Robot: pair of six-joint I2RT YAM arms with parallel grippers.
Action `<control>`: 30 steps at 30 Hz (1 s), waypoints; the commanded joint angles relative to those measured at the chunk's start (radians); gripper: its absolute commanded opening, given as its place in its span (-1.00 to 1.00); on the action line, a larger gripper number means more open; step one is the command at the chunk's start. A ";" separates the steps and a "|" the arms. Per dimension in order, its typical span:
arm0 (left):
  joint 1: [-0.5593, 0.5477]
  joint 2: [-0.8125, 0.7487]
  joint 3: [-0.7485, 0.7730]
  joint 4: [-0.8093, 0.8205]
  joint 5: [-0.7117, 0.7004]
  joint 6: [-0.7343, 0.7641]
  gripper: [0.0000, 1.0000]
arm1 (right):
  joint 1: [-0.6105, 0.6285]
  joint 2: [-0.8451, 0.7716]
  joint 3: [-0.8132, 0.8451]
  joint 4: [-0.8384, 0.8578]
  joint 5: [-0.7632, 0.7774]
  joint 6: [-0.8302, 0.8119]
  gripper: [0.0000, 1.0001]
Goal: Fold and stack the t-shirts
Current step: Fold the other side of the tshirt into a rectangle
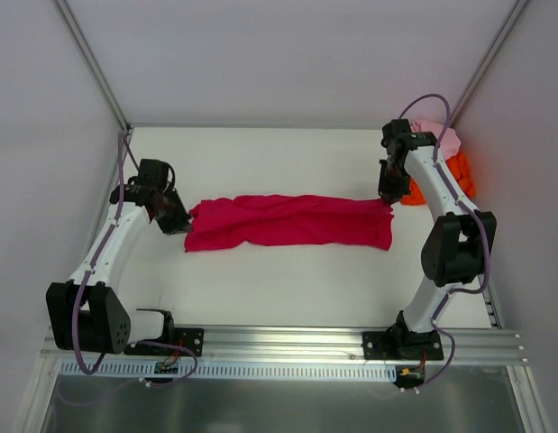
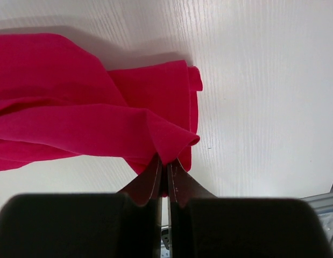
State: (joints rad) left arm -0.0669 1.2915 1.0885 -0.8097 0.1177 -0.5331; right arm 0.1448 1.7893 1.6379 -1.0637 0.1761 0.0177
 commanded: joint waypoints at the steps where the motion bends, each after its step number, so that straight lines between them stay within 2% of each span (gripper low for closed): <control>1: -0.008 -0.063 -0.047 -0.051 -0.050 -0.011 -1.00 | 0.003 -0.027 0.020 -0.074 0.031 0.027 -0.98; 8: -0.007 -0.072 -0.131 -0.036 -0.107 -0.022 -1.00 | -0.001 -0.002 -0.018 -0.176 0.089 0.073 -0.98; 15: -0.001 -0.057 -0.209 0.013 -0.112 -0.028 -1.00 | -0.011 0.007 -0.179 -0.130 0.019 0.104 -0.98; 23: 0.026 0.071 -0.179 -0.003 -0.096 -0.062 -1.00 | -0.036 0.021 -0.276 -0.050 0.029 0.102 -0.98; 30: 0.042 0.152 -0.138 -0.014 -0.142 -0.045 -1.00 | -0.076 0.056 -0.286 -0.022 0.056 0.082 -0.98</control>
State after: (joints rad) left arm -0.0425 1.4265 0.9054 -0.8009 0.0311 -0.5789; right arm 0.0925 1.8320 1.3579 -1.0859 0.1944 0.1032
